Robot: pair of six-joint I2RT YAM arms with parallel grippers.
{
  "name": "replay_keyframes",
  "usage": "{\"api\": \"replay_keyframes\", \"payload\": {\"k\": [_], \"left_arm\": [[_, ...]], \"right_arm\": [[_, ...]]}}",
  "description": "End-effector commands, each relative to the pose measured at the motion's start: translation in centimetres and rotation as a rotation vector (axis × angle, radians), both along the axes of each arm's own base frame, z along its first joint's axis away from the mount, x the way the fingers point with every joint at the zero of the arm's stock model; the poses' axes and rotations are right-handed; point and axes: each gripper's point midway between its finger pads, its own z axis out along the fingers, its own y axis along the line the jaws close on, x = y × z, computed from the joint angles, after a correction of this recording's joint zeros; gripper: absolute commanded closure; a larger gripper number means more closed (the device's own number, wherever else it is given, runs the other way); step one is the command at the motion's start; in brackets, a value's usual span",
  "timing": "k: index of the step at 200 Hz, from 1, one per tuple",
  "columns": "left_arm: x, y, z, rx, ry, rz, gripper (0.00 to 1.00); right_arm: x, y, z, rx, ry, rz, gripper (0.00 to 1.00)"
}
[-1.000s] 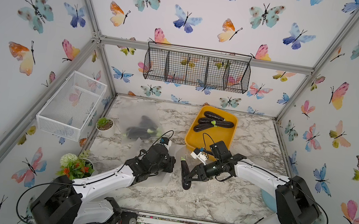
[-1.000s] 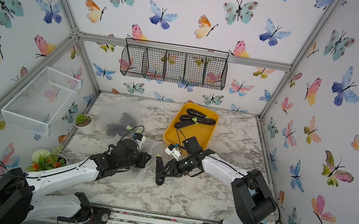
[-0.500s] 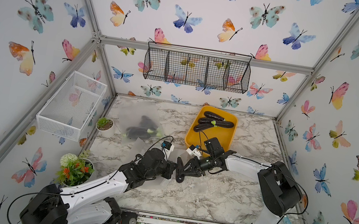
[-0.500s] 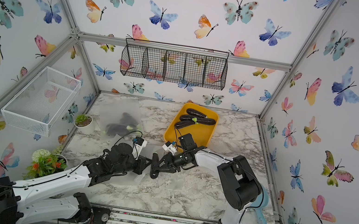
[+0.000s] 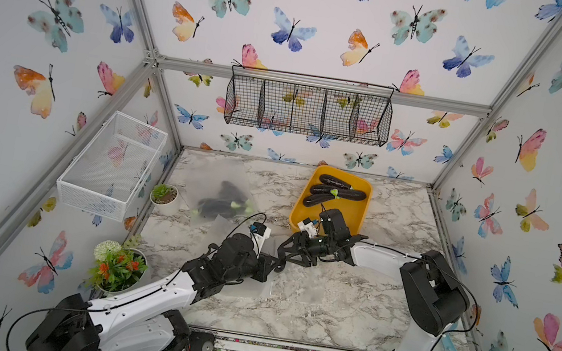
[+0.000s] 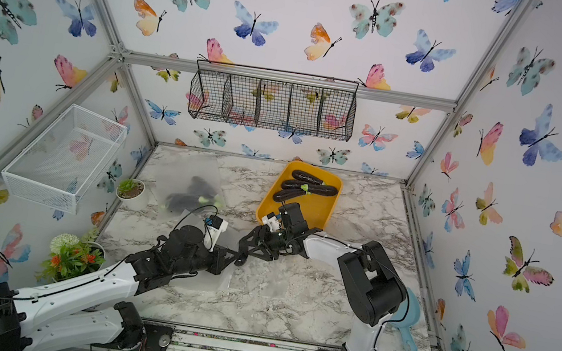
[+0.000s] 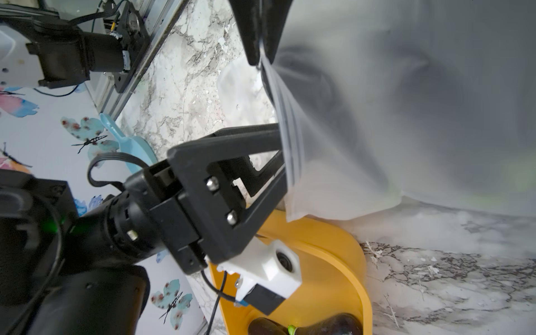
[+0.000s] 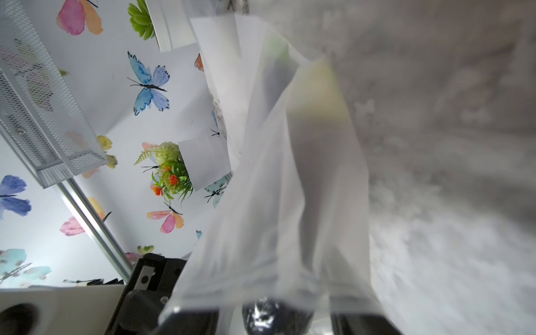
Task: Place the eggplant in a zip-top bag and seal the zipper
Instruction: Place the eggplant in the zipper food storage bag, then pick up the eggplant from the basket.
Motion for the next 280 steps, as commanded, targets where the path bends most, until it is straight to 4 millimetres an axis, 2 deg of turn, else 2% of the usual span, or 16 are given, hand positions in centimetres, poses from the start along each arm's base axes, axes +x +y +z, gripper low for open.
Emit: {"api": "replay_keyframes", "payload": {"k": [1, 21, 32, 56, 72, 91, 114, 132, 167, 187, 204, 234, 251, 267, 280], "left_arm": [[1.7, 0.9, 0.9, -0.087, 0.014, 0.082, 1.0], [2.8, 1.7, 0.5, -0.052, 0.018, 0.123, 1.0], [3.0, 1.8, 0.3, -0.036, 0.018, 0.129, 1.0], [2.8, 1.5, 0.7, -0.058, 0.023, 0.114, 1.0], [2.7, 1.6, 0.8, -0.062, 0.023, 0.119, 1.0], [2.7, 1.7, 1.2, -0.075, 0.022, 0.126, 1.0], [2.7, 1.4, 1.5, -0.086, 0.023, 0.117, 1.0], [2.7, 1.2, 1.5, -0.09, 0.028, 0.109, 1.0], [2.2, 0.7, 1.7, -0.136, 0.056, 0.087, 1.0], [1.8, 0.4, 2.6, -0.217, 0.072, 0.085, 1.0], [1.9, 1.0, 2.8, -0.202, 0.062, 0.116, 1.0], [2.4, 2.3, 0.9, -0.084, 0.056, 0.159, 1.0], [2.6, 2.4, 0.0, -0.035, 0.064, 0.154, 1.0], [2.7, 2.1, -0.3, -0.021, 0.071, 0.145, 1.0], [2.8, 1.9, -0.2, -0.02, 0.073, 0.133, 1.0]], "right_arm": [[0.7, -0.2, 1.2, -0.062, -0.093, 0.016, 0.34], [1.0, -1.0, 2.3, -0.109, -0.165, 0.039, 0.34], [1.7, -1.6, 2.8, -0.137, -0.213, 0.015, 0.36], [2.6, -1.5, 2.1, -0.145, -0.262, 0.015, 0.65], [2.1, -0.8, 0.8, -0.153, -0.252, 0.052, 0.73], [0.9, 0.7, 0.2, -0.126, -0.247, 0.079, 0.77], [-0.5, 1.9, -1.1, -0.118, -0.221, 0.107, 0.79], [-1.5, 3.3, -1.4, -0.093, -0.215, 0.132, 0.79], [-1.2, 4.5, -1.6, -0.064, -0.202, 0.118, 0.76], [-0.8, 4.8, -1.4, -0.059, -0.21, 0.109, 0.67], [-0.1, 3.7, -0.5, -0.096, -0.263, 0.097, 0.63], [2.3, -0.6, 2.2, -0.147, -0.349, 0.035, 0.53], [3.5, -2.1, 3.5, -0.141, -0.384, 0.012, 0.49], [5.5, -3.8, 3.6, -0.16, -0.402, -0.041, 0.47], [8.4, -5.7, 3.3, -0.18, -0.42, -0.147, 0.45]]}}
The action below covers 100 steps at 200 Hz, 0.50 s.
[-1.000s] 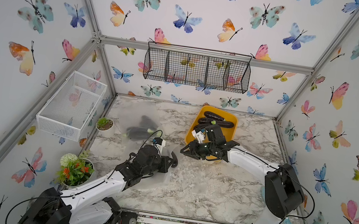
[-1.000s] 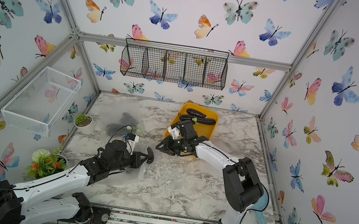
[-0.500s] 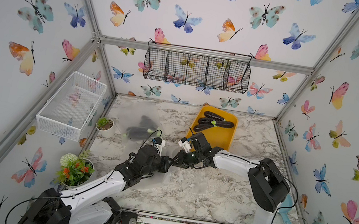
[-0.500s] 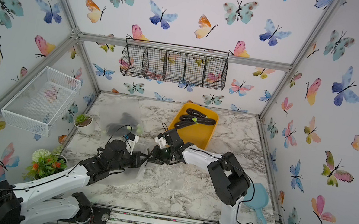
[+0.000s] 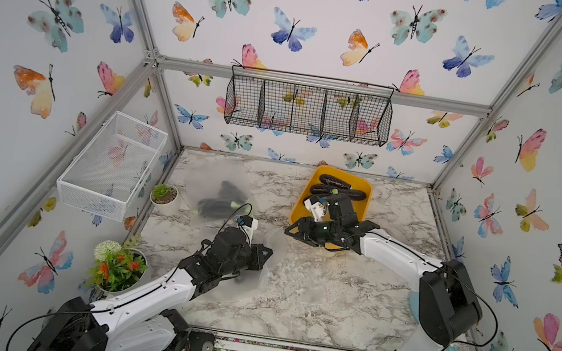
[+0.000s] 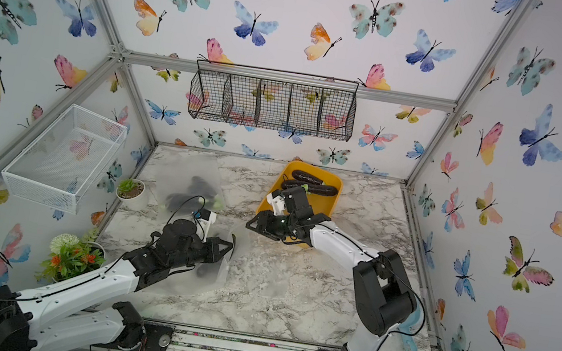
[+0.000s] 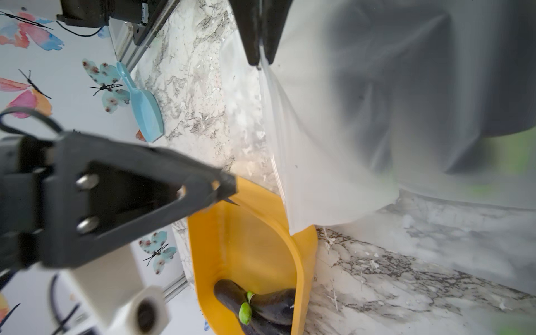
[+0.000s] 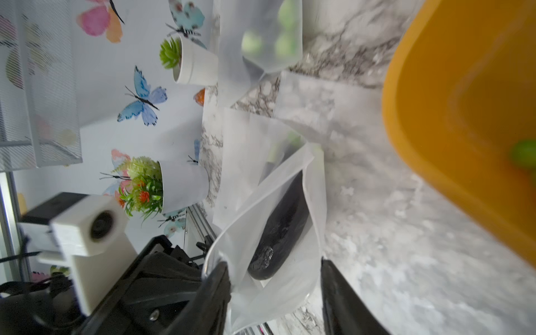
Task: Place the eggplant in a zip-top bag and seal the zipper
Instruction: Pick up the eggplant from the basket.
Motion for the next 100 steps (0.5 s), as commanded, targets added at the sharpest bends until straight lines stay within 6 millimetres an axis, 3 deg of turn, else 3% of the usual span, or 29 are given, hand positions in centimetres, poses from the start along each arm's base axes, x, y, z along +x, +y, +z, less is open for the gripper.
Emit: {"api": "replay_keyframes", "payload": {"k": [1, 28, 49, 74, 100], "left_arm": [[0.7, 0.0, 0.4, 0.038, -0.022, -0.007, 1.0], [0.6, -0.3, 0.4, 0.036, -0.018, -0.022, 1.0], [0.6, -0.3, 0.5, 0.048, -0.021, -0.029, 1.0], [0.6, -0.2, 0.8, 0.061, -0.032, -0.025, 1.0], [0.7, -0.3, 1.0, 0.064, -0.036, -0.026, 1.0]], "right_arm": [[3.5, -3.0, -1.2, -0.056, -0.036, -0.119, 0.45], [11.1, -6.2, -2.5, -0.123, -0.121, -0.359, 0.41], [15.8, -7.1, -3.8, -0.131, -0.152, -0.488, 0.39], [18.9, -6.8, -5.7, -0.102, -0.125, -0.549, 0.38], [20.2, -6.3, -7.9, -0.08, -0.065, -0.593, 0.37]]}}
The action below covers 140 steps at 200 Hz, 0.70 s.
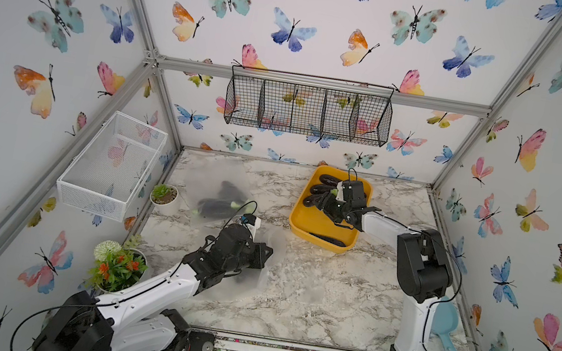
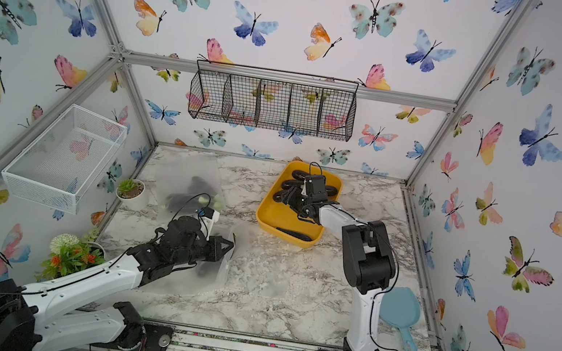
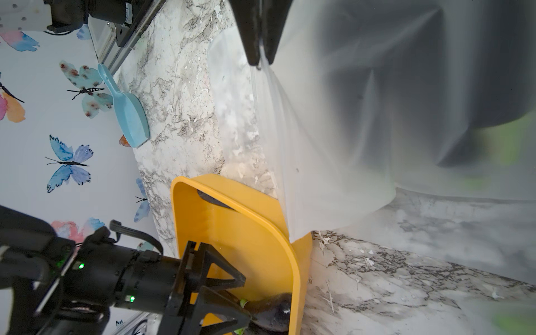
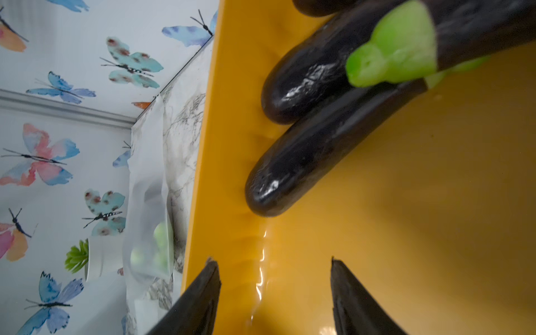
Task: Place the eggplant in a zip-top bag and seal the zipper
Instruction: Pick up the eggplant from the basket.
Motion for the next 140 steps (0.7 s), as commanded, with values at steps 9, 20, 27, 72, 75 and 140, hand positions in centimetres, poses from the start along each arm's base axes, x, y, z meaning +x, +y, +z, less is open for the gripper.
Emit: {"api": "replay_keyframes", "payload": {"k": [9, 20, 27, 72, 75, 140], "left_arm": [[0.2, -0.1, 0.6, 0.023, -0.024, -0.007, 1.0], [0.2, -0.1, 0.6, 0.024, -0.022, -0.01, 1.0], [0.2, -0.1, 0.5, 0.027, -0.021, -0.011, 1.0], [0.3, -0.1, 0.2, 0.037, -0.014, -0.01, 1.0], [0.3, -0.1, 0.2, 0.039, -0.014, -0.011, 1.0], [0.2, 0.3, 0.2, 0.065, -0.001, -0.003, 1.0]], "right_arm": [[2.4, 0.6, -0.3, 0.081, -0.011, -0.092, 0.37], [2.7, 1.0, -0.9, 0.118, 0.002, -0.103, 0.37], [2.8, 1.3, -1.4, 0.137, 0.016, -0.109, 0.36], [3.6, 1.3, -4.0, 0.25, 0.074, -0.223, 0.36], [3.7, 1.3, -4.2, 0.253, 0.079, -0.23, 0.36], [4.1, 0.8, -7.1, 0.299, 0.142, -0.332, 0.55]]}}
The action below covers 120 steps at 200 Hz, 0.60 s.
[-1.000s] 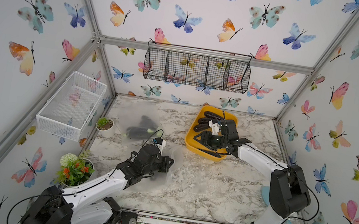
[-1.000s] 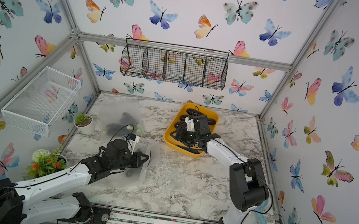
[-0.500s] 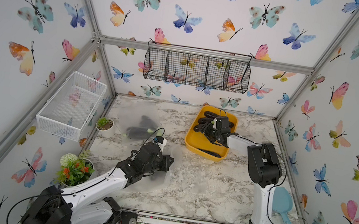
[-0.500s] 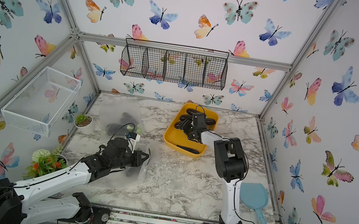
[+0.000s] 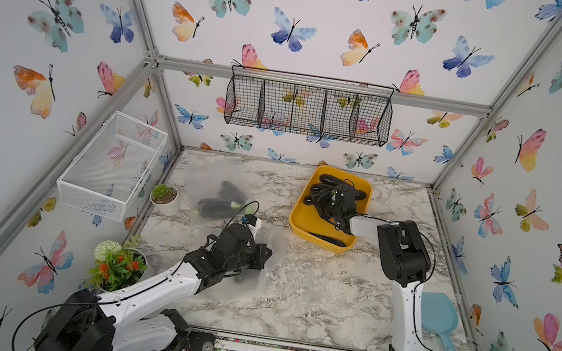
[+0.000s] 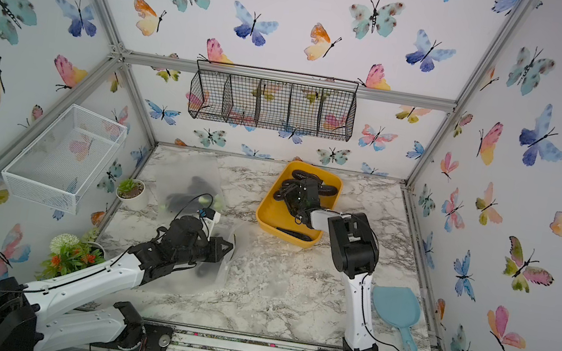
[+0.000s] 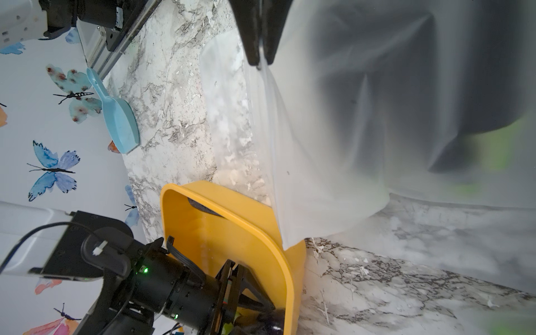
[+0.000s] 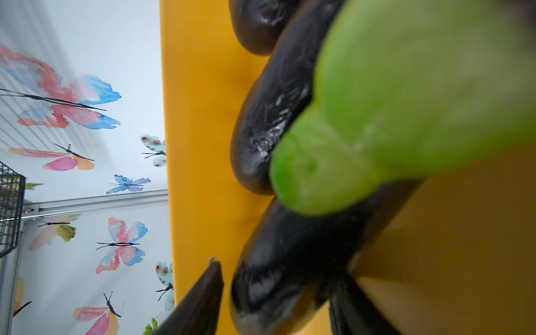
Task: Place the eggplant in a zip-top bag and seal the zipper
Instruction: Pick up the eggplant from the basket.
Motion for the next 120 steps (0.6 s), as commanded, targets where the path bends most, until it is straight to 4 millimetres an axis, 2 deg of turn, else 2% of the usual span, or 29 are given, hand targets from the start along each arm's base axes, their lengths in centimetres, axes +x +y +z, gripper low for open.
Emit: {"api": "replay_keyframes", "payload": {"k": [1, 24, 42, 63, 91, 120], "left_arm": [[0.4, 0.1, 0.9, 0.028, -0.022, 0.006, 1.0], [0.7, 0.6, 0.9, 0.049, -0.032, 0.03, 1.0], [1.1, 0.8, 1.0, 0.055, -0.039, 0.042, 1.0], [1.6, 1.0, 1.0, 0.07, -0.051, 0.042, 1.0], [2.0, 1.2, 0.2, 0.101, -0.056, 0.04, 1.0], [2.0, 0.9, 0.1, 0.085, -0.073, 0.022, 1.0]], "right_arm": [[-0.6, -0.7, -4.1, -0.006, 0.097, -0.051, 0.56], [-1.0, -0.4, -2.4, 0.024, 0.065, -0.025, 0.65], [-1.4, -0.1, 0.5, 0.033, 0.022, 0.023, 0.69], [-3.1, 0.4, 4.4, 0.055, -0.022, 0.105, 0.69], [-7.8, 1.5, 8.3, 0.072, -0.047, 0.331, 0.7], [-14.7, 1.1, 9.2, 0.005, -0.041, 0.588, 0.71]]}}
